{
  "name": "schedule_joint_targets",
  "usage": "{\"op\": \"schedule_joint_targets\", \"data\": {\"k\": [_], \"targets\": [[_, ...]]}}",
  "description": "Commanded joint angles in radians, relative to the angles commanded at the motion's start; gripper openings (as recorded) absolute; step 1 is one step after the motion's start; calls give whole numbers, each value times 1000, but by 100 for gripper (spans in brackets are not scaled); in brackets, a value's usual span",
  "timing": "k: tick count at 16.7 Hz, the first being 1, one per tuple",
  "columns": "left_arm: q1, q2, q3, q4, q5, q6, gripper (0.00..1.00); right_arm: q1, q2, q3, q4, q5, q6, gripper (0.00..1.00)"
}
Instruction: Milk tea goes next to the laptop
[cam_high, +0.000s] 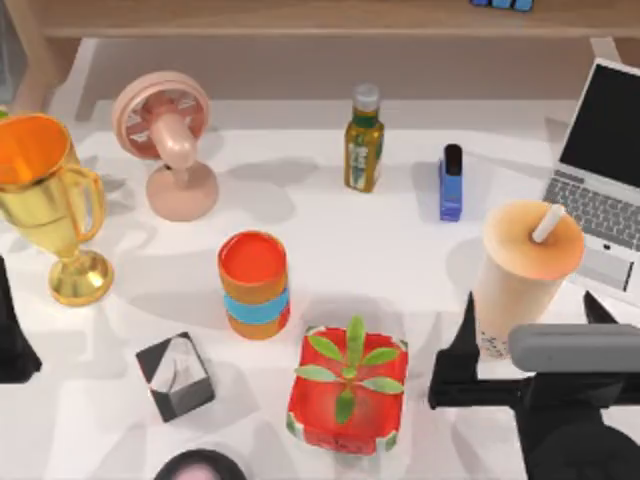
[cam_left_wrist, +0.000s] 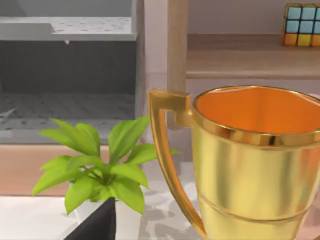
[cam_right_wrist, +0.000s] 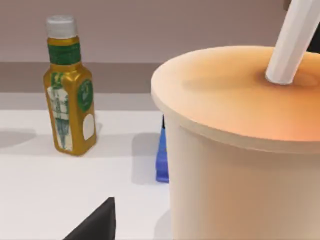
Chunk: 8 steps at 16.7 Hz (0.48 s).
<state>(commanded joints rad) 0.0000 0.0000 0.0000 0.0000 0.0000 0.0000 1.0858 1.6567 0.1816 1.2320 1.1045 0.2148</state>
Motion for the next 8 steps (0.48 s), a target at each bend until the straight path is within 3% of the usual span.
{"op": "schedule_joint_targets", "data": {"k": [4, 8], "targets": [[0, 0, 0, 0, 0, 0, 100, -164, 119, 50, 120, -155, -61, 100], [0, 0, 0, 0, 0, 0, 100, -230, 202, 77, 193, -219, -80, 100]]}}
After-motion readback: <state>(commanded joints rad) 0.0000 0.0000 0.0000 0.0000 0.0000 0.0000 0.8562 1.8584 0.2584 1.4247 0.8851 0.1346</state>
